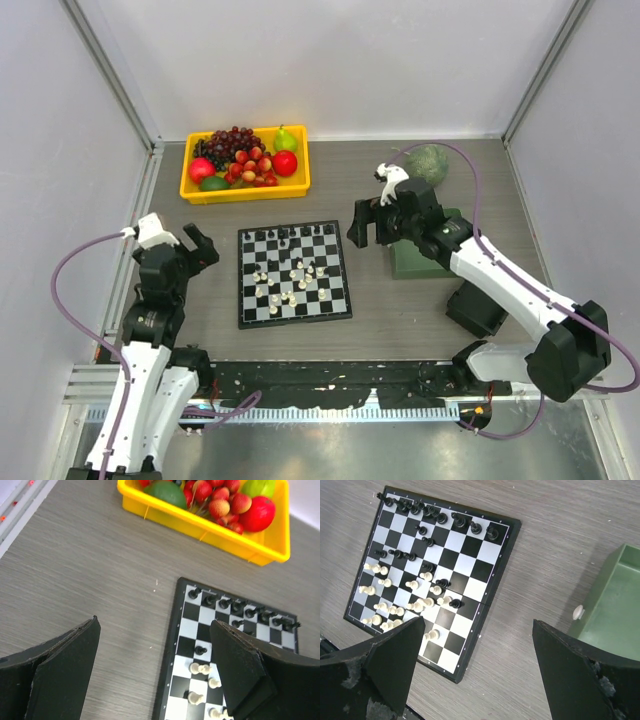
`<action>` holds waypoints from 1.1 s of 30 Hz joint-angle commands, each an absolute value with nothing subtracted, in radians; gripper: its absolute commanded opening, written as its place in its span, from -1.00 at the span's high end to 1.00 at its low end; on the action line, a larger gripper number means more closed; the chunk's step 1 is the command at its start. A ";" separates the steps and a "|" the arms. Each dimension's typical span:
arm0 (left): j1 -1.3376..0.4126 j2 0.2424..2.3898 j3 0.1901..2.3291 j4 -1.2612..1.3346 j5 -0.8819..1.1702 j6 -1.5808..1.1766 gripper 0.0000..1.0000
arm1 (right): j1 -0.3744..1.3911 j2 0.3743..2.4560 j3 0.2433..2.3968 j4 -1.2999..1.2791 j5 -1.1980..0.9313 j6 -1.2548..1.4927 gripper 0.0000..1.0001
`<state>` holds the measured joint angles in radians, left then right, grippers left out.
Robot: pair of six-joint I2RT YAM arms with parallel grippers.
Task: Set up the chess pieces on the board
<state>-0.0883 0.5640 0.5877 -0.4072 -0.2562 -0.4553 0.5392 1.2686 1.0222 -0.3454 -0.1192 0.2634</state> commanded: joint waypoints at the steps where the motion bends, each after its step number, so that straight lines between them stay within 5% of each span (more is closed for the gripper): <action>1: -0.080 0.592 0.698 -0.333 -0.288 -0.550 -0.98 | 0.543 1.276 1.191 -0.419 -0.046 0.213 -0.91; 7: -0.080 0.733 0.897 -0.554 -0.235 -0.756 -0.98 | 0.543 1.503 1.706 -0.605 0.147 0.245 -0.91; 9: -0.080 0.732 0.865 -0.531 -0.213 -0.736 -0.98 | 0.546 1.540 1.726 -0.643 0.114 0.346 -0.91; 12: -0.080 0.687 0.801 -0.543 -0.227 -0.660 -0.98 | 0.569 1.484 1.545 -0.473 0.034 0.409 -1.00; 22: -0.080 0.515 0.542 -0.398 -0.183 -0.644 -0.98 | 0.655 1.350 1.240 -0.514 0.100 0.339 -0.60; 24: -0.080 0.534 0.548 -0.384 -0.160 -0.623 -0.98 | 0.679 1.350 1.203 -0.515 0.106 0.336 -0.43; 33: -0.081 0.710 0.684 -0.483 -0.150 -0.492 -0.98 | 0.888 1.465 1.144 -0.494 0.152 0.408 -0.21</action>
<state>-0.0845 0.6735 0.6334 -0.4862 -0.1638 -0.5655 0.8078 1.4181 1.1465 -0.5289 0.1055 0.3614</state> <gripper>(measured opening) 0.991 0.615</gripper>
